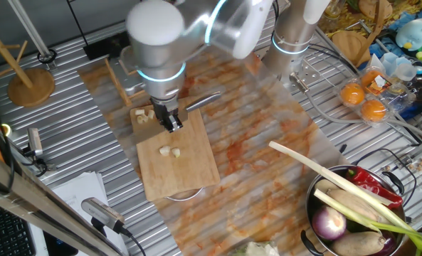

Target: Chop the scallions

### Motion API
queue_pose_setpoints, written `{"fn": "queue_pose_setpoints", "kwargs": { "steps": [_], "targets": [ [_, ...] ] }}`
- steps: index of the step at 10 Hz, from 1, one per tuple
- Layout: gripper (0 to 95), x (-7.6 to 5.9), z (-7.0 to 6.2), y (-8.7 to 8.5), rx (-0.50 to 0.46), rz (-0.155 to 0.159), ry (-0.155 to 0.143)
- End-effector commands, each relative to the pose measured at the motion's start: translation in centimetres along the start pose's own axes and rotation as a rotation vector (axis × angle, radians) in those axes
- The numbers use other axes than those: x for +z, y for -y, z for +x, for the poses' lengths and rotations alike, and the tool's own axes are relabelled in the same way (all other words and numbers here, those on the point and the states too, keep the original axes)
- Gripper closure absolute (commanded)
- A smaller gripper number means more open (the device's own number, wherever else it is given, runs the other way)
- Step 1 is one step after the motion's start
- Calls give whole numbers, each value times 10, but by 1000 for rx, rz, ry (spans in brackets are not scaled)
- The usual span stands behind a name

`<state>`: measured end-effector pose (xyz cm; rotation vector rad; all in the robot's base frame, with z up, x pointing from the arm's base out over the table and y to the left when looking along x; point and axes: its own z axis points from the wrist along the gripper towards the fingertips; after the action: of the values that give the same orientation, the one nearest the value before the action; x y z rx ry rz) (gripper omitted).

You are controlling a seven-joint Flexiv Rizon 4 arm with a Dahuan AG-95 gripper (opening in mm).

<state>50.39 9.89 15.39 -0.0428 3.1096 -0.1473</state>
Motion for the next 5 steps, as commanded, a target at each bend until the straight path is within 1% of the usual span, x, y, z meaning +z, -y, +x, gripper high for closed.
{"fn": "queue_pose_setpoints", "kwargs": {
  "steps": [1,2,4,5],
  "targets": [
    [950,0,3,13,14,13,19],
    [950,-1,3,14,9,12,34],
    [950,-8,-6,9,-41,17,43],
    [950,-11,-7,7,-72,32,45]
  ]
}}
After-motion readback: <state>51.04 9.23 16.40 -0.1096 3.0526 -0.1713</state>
